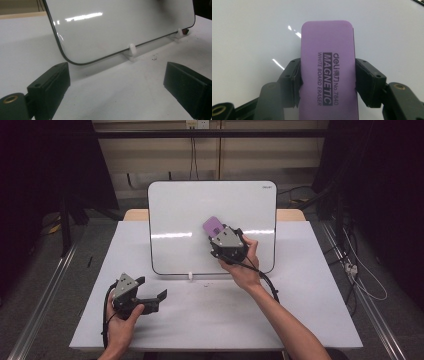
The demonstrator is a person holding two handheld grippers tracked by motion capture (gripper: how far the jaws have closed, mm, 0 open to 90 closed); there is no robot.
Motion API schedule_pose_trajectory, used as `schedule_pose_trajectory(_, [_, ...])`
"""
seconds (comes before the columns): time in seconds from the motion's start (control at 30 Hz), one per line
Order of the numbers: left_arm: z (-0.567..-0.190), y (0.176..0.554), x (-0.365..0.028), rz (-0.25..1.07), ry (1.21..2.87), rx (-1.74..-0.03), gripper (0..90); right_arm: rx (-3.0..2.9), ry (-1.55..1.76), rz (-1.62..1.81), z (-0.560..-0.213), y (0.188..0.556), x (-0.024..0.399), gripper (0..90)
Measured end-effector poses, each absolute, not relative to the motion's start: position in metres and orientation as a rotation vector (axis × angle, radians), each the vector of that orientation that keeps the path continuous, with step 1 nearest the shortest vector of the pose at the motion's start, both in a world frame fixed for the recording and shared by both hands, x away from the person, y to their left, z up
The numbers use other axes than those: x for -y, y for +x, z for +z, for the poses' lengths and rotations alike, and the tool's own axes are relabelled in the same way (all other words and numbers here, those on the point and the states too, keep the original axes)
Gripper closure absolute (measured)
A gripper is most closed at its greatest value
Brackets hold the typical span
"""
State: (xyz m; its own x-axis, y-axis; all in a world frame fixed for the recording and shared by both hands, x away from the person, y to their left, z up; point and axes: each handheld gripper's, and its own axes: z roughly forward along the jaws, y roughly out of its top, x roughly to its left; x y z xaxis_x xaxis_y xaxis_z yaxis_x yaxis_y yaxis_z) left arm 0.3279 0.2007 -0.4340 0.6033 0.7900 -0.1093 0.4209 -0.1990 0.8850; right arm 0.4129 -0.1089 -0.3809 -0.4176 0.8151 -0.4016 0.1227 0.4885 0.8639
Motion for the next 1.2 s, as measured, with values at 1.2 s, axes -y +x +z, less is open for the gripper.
schedule_pose_trajectory(1.2, [-0.431, 0.326, -0.194, 0.434, 1.774, -0.989, 6.9, -1.897, 0.933, 1.372, -0.403, 0.365, 0.151, 41.8])
